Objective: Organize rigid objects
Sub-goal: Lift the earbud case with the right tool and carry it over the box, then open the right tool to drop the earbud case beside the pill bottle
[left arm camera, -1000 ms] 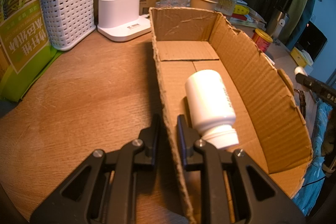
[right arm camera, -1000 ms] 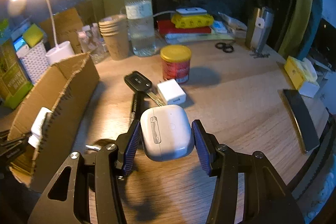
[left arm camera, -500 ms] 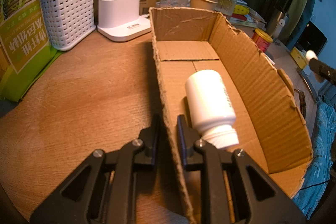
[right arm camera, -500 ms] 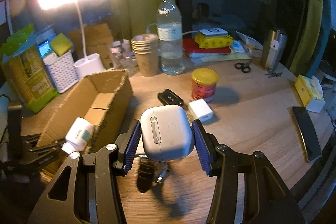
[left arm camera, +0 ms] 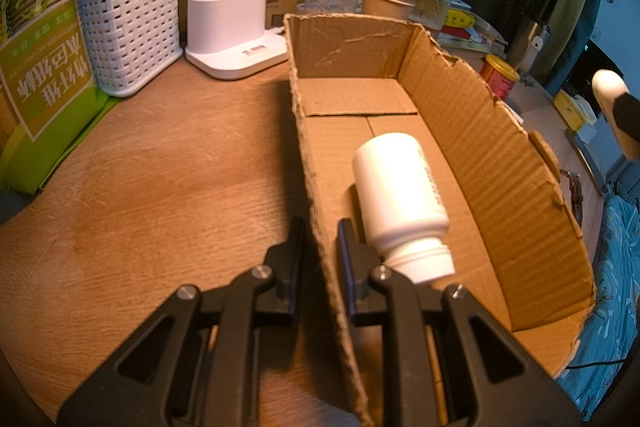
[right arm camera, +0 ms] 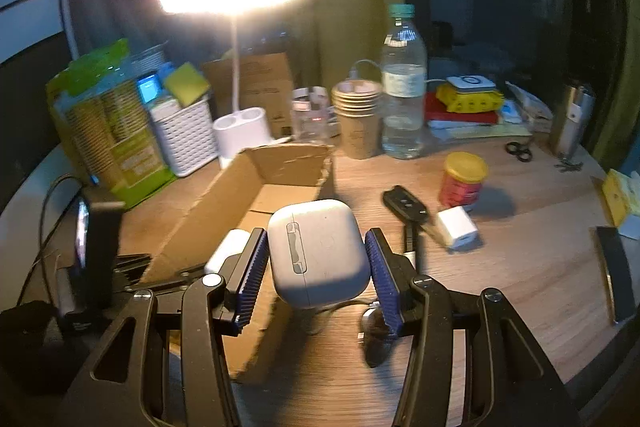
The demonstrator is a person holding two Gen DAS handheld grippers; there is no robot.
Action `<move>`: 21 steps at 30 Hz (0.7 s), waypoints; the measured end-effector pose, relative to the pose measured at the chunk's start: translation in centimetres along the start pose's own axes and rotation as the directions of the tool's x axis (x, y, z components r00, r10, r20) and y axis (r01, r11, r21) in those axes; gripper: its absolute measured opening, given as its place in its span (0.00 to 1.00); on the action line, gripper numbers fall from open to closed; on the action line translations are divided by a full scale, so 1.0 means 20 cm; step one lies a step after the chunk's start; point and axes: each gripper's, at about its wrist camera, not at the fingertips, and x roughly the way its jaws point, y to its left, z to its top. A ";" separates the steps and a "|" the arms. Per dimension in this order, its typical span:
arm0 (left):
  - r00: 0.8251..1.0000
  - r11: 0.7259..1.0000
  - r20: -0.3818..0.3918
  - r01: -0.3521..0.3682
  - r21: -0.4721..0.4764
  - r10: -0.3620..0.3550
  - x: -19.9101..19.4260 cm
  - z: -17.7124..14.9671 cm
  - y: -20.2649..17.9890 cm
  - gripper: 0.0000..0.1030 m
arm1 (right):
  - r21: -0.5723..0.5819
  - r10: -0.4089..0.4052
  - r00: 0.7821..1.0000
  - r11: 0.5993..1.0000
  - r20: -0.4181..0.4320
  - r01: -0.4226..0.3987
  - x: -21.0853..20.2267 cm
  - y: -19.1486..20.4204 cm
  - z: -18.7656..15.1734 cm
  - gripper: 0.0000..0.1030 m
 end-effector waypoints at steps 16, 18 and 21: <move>1.000 1.000 0.000 0.000 0.000 0.000 0.00 0.00 0.00 0.17 | -0.057 0.099 0.991 0.993 -0.094 -0.105 0.13 0.23 -0.09 0.51; 1.000 1.000 0.000 0.000 0.000 0.000 0.00 0.00 0.00 0.17 | -0.058 0.100 0.989 0.993 -0.106 -0.107 0.14 0.23 -0.11 0.51; 1.000 1.000 0.000 0.000 0.000 0.000 0.00 0.00 0.00 0.17 | -0.064 0.100 0.987 0.992 -0.123 -0.108 0.16 0.24 -0.12 0.51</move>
